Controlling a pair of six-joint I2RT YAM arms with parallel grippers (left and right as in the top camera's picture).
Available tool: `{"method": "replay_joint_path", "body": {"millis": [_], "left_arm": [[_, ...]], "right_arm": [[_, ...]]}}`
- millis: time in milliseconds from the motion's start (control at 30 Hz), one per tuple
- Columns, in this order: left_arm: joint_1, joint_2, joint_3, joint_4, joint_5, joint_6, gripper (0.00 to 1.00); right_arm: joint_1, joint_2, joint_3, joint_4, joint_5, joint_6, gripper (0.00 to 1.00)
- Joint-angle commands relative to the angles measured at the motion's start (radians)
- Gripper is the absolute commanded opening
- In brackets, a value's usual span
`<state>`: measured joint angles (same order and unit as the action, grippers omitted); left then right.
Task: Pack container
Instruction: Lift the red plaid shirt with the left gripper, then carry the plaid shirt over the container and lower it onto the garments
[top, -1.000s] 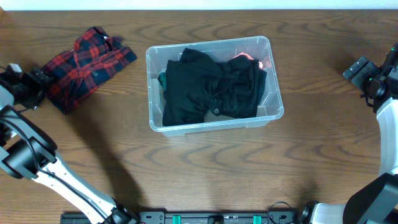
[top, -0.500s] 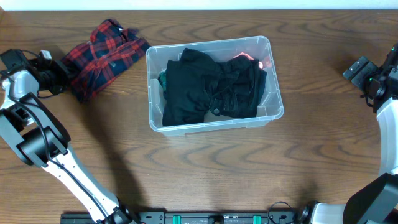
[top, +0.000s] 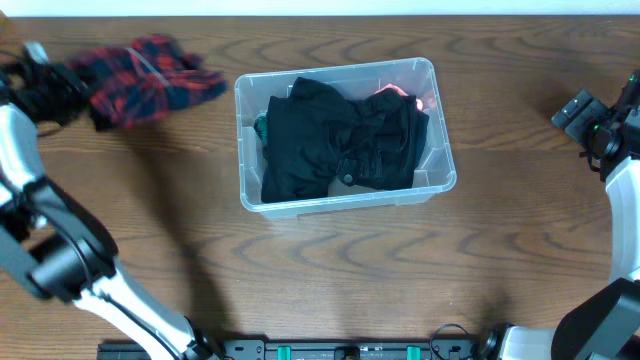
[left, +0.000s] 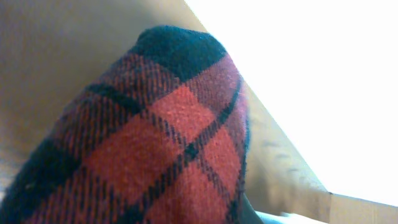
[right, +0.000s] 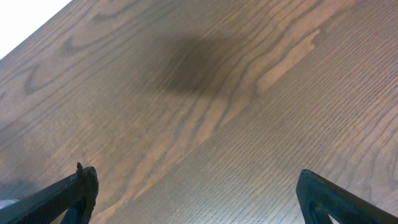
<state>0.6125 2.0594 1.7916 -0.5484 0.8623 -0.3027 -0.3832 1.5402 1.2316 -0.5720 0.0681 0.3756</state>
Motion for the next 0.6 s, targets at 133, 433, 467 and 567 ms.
{"method": "replay_joint_path", "body": {"millis": [133, 433, 467, 567], "left_arm": [[-0.058, -0.302, 0.017, -0.002, 0.054, -0.094, 0.06], [-0.217, -0.446, 0.017, -0.092, 0.115, -0.157, 0.06], [-0.241, -0.454, 0.017, -0.094, 0.141, -0.164, 0.06], [-0.298, -0.47, 0.019, -0.094, 0.201, -0.181, 0.06]], "right_arm": [[-0.003, 0.005, 0.016, -0.001, 0.01, 0.013, 0.99], [-0.003, 0.005, 0.016, -0.001, 0.01, 0.013, 0.99], [-0.003, 0.005, 0.016, -0.001, 0.01, 0.013, 0.99], [-0.003, 0.005, 0.016, -0.001, 0.01, 0.013, 0.99]]}}
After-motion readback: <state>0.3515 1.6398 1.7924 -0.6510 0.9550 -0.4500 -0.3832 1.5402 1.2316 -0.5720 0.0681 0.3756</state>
